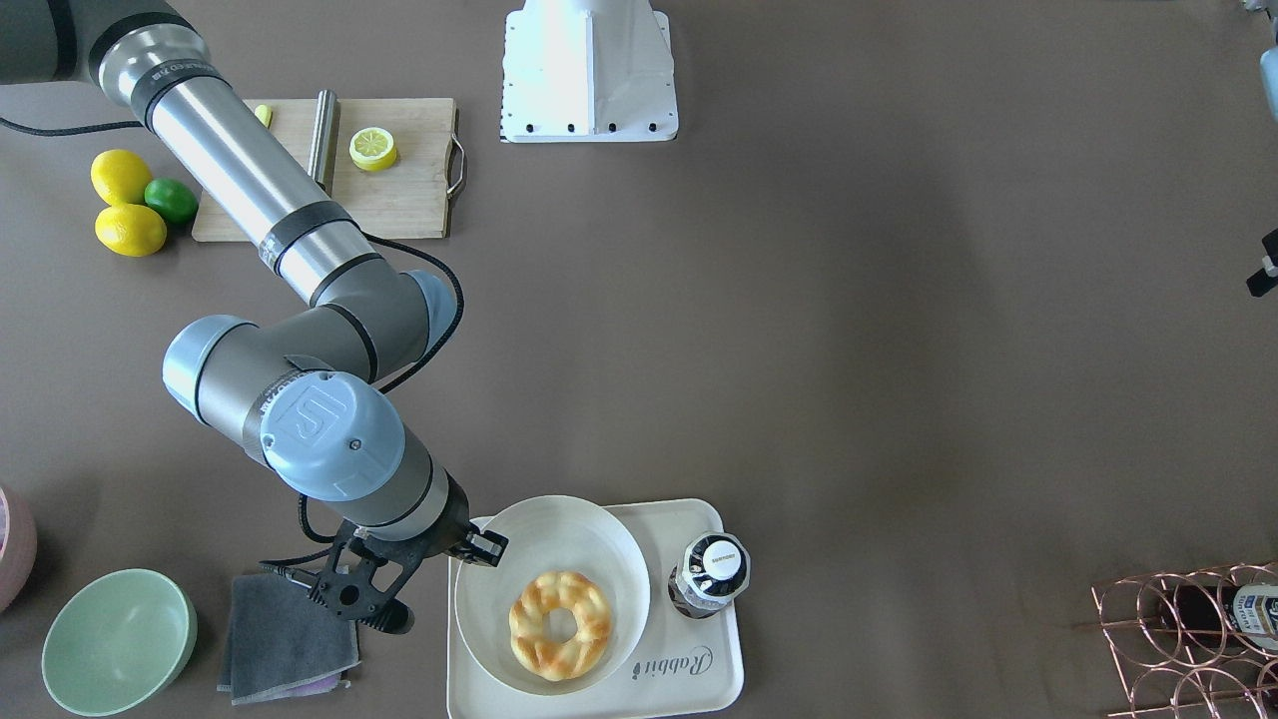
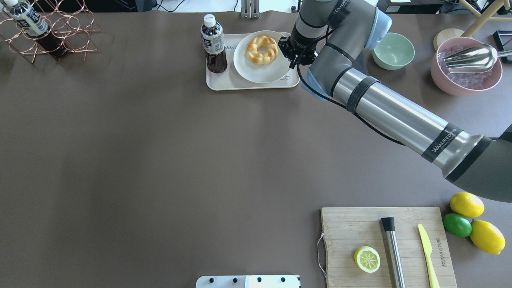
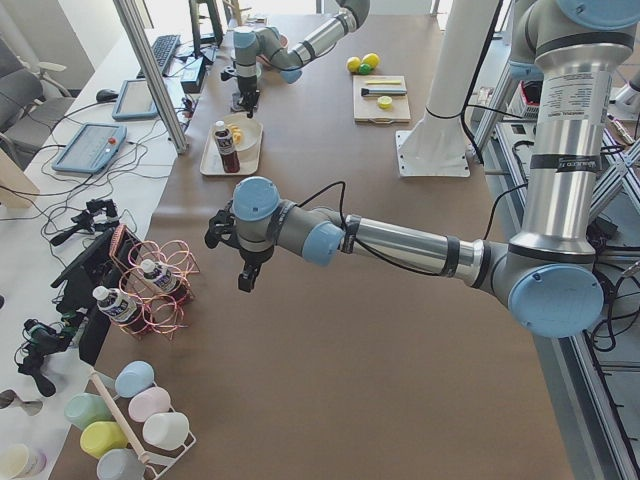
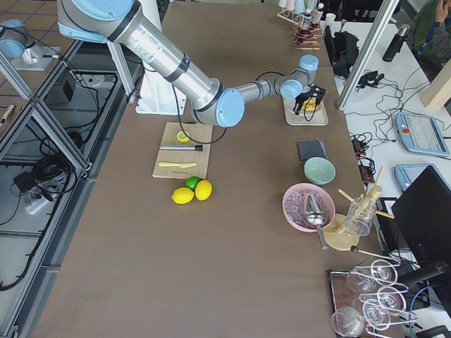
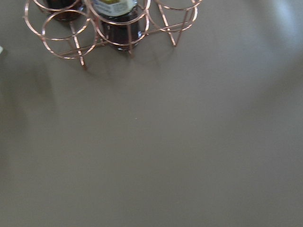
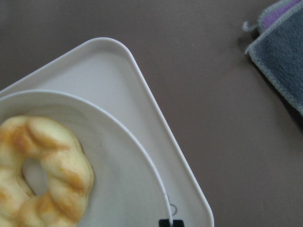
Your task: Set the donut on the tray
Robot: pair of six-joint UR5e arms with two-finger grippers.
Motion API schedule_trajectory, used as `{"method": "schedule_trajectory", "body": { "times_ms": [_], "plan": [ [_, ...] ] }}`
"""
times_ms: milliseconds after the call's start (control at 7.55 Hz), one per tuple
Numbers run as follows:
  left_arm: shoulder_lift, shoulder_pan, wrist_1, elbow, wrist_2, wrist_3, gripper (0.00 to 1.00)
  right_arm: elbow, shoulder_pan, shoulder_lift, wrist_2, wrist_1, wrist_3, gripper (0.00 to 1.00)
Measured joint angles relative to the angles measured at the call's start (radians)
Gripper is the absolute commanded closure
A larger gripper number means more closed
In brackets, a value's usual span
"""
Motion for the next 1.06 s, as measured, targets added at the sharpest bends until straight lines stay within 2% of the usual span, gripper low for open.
{"method": "schedule_trajectory", "body": {
  "times_ms": [265, 662, 927, 1060],
  "plan": [
    [0.003, -0.063, 0.025, 0.056, -0.003, 0.124, 0.02, -0.006, -0.005, -0.002, -0.026, 0.018, -0.003, 0.0],
    [0.011, -0.089, 0.03, 0.072, -0.005, 0.154, 0.02, 0.014, 0.015, -0.012, -0.044, 0.037, -0.073, 0.0],
    [0.022, -0.109, 0.031, 0.073, -0.005, 0.169, 0.02, 0.089, 0.099, -0.085, 0.027, 0.014, -0.205, 0.0],
    [0.032, -0.126, 0.031, 0.075, -0.004, 0.179, 0.02, 0.165, 0.155, -0.147, 0.077, -0.054, -0.332, 0.0]
  ]
}}
